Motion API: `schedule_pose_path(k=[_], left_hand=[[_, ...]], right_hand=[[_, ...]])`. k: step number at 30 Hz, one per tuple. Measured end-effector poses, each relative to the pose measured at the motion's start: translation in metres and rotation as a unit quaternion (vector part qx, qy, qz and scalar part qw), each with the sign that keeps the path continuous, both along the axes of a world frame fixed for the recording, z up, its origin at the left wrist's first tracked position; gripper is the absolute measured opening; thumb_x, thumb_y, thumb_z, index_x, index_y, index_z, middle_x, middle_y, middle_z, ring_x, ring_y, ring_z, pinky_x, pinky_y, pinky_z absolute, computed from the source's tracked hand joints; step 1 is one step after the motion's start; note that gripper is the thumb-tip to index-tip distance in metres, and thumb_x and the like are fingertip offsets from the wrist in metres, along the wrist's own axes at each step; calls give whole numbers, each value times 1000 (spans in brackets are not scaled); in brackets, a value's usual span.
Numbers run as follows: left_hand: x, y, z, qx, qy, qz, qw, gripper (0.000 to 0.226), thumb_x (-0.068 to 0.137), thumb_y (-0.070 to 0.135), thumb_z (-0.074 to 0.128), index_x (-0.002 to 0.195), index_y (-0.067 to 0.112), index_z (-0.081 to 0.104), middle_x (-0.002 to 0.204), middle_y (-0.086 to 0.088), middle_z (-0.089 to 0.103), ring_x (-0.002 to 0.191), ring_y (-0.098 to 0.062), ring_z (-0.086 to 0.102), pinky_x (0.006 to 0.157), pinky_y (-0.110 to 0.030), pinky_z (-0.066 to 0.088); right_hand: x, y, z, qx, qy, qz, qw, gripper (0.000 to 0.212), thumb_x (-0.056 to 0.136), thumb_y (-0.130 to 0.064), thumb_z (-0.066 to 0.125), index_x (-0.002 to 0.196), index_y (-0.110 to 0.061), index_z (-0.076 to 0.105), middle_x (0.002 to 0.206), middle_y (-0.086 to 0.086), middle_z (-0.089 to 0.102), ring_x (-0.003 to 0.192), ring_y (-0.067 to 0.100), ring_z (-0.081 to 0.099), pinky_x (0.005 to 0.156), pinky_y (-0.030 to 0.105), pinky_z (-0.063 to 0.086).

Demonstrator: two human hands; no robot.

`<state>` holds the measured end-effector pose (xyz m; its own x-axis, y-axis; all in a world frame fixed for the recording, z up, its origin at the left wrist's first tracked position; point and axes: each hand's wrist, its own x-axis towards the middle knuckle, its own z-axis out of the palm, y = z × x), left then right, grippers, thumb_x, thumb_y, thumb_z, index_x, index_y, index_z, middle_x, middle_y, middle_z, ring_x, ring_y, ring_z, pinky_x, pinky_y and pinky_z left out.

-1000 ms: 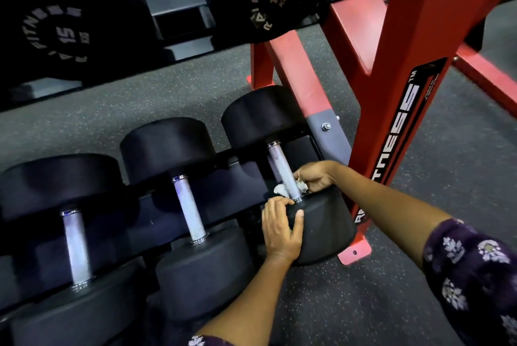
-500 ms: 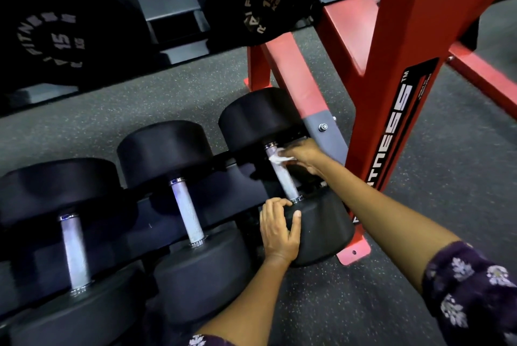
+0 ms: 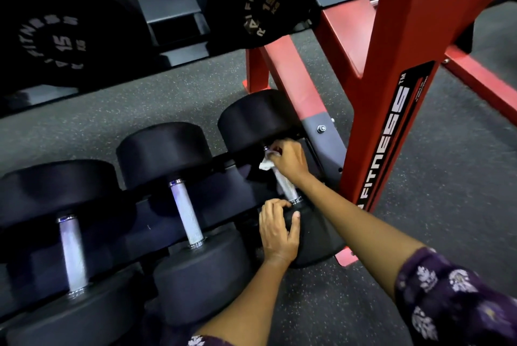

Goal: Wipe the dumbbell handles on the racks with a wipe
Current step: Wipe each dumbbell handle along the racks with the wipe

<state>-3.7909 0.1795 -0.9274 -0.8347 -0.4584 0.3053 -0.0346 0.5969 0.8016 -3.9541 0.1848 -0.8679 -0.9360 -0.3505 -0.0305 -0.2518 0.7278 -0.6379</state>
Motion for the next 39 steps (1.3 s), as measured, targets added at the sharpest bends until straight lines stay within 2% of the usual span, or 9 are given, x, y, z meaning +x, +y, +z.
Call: schedule_pose_path(k=[3, 8, 15, 21, 24, 27, 31, 35, 39], left_hand=[[0, -1, -1, 4, -2, -1, 1000, 17, 91, 38, 44, 99, 23, 45, 95, -5, 56, 90, -15, 49, 81, -31, 39], [0, -1, 3, 8, -5, -6, 1000, 16, 90, 36, 45, 99, 23, 44, 95, -5, 56, 89, -16, 48, 82, -31, 39], [-1, -1, 3, 8, 4, -15, 1000, 22, 92, 36, 44, 107, 21, 49, 102, -8, 59, 95, -19, 52, 85, -36, 41], [0, 0, 2, 22, -14, -1, 1000, 54, 91, 36, 44, 133, 2, 49, 133, -16, 56, 123, -22, 46, 105, -33, 33], [0, 0, 4, 25, -16, -7, 1000, 56, 92, 36, 44, 136, 2, 47, 137, -15, 53, 126, -22, 45, 107, -35, 33], [0, 1, 5, 28, -19, -6, 999, 57, 92, 38, 44, 135, 1, 48, 139, -13, 52, 127, -22, 46, 107, -37, 35], [1, -1, 5, 32, -27, -6, 999, 58, 92, 39, 43, 135, 1, 48, 138, -13, 52, 127, -23, 47, 106, -41, 37], [1, -1, 6, 33, -29, -4, 999, 60, 91, 40, 43, 136, -1, 46, 138, -15, 51, 126, -24, 48, 105, -41, 37], [0, -3, 2, 33, -33, 0, 999, 63, 91, 41, 42, 136, -2, 45, 138, -17, 50, 127, -25, 47, 106, -40, 36]], right_hand=[[19, 16, -8, 32, 3, 34, 999, 15, 77, -15, 67, 88, -5, 70, 96, 16, 63, 90, 33, 59, 72, 32, 42], [16, 38, 1, 161, -94, 140, 972, 12, 73, -13, 69, 82, -4, 69, 89, 18, 67, 83, 29, 61, 66, 26, 39], [-12, 16, 14, 19, -55, 55, 997, 15, 75, -7, 67, 88, -1, 71, 84, 14, 68, 82, 21, 61, 61, 15, 29], [15, 63, -2, 181, -134, 167, 960, 10, 68, -7, 72, 75, 0, 69, 81, 15, 70, 77, 24, 63, 62, 26, 38], [8, 46, 6, 83, -105, 88, 987, 11, 69, -5, 73, 78, 1, 71, 82, 17, 70, 72, 15, 57, 51, 10, 31], [2, 25, 13, -5, -90, -8, 996, 13, 70, -9, 72, 81, -3, 71, 82, 15, 70, 73, 14, 56, 49, 12, 33], [19, 30, 4, 61, -98, 8, 993, 10, 70, -12, 72, 72, -7, 63, 89, 15, 68, 87, 28, 63, 64, 22, 35], [21, 41, 5, 173, -147, 78, 971, 37, 68, -15, 77, 56, -18, 42, 94, 17, 65, 90, 30, 62, 67, 25, 40], [22, 47, 9, 36, -167, 10, 985, 32, 73, -11, 71, 57, -19, 44, 72, 8, 58, 71, 21, 55, 62, 24, 37]])
